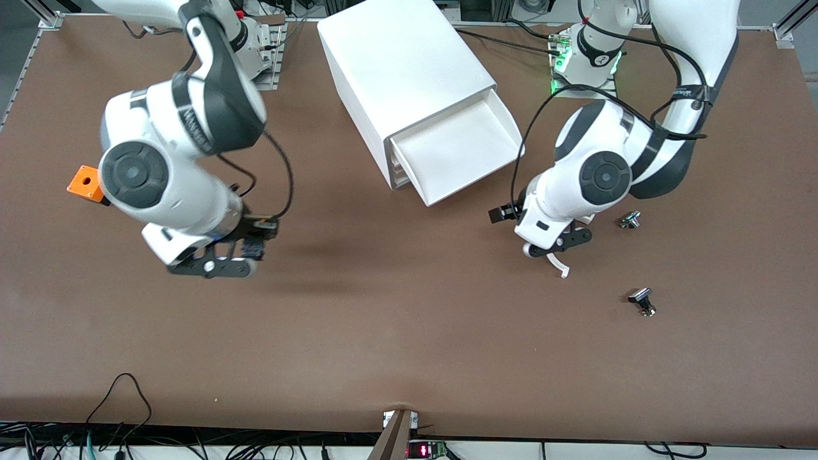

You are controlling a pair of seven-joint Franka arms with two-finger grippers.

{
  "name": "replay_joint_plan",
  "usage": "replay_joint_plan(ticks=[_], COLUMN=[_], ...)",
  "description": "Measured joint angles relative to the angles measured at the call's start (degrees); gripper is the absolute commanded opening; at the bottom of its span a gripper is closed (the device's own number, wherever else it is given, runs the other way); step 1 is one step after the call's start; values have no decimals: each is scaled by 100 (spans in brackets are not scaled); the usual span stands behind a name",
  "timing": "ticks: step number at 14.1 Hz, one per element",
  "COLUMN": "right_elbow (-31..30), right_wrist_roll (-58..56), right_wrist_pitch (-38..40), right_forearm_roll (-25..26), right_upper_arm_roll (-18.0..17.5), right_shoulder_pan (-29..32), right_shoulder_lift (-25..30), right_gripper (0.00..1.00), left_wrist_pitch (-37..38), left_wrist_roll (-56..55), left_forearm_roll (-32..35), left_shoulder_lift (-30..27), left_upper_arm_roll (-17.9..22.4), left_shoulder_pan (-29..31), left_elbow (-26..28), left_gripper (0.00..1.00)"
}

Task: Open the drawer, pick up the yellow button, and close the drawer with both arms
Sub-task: 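Carry the button away with the right gripper while the left gripper pushes the drawer shut, then lower the yellow button onto the table and open the right gripper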

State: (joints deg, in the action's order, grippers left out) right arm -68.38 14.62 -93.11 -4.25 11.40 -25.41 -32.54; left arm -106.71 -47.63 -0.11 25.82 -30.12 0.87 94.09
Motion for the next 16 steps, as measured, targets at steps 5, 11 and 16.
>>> replay_joint_plan(ticks=[5, 11, 16], right_elbow=[-2221, -4582, -5602], right_wrist_roll=[-1460, -1600, -1599], right_wrist_pitch=[-2010, -4343, -5448], right_forearm_roll=[-3, -7, -7], right_upper_arm_roll=[887, 1061, 1062], right_shoulder_pan=[14, 20, 14], right_shoulder_lift=[222, 572, 727], right_gripper=[0, 0, 100], left_wrist_pitch=[-383, -388, -296], left_wrist_roll=[-524, -840, -862], left_forearm_roll=[1, 12, 13], left_shoulder_lift=[-22, -251, -276], left_upper_arm_roll=[-479, -1011, -1370], left_shoulder_pan=[10, 2, 13], left_elbow=[489, 909, 1126], left_gripper=[96, 96, 96])
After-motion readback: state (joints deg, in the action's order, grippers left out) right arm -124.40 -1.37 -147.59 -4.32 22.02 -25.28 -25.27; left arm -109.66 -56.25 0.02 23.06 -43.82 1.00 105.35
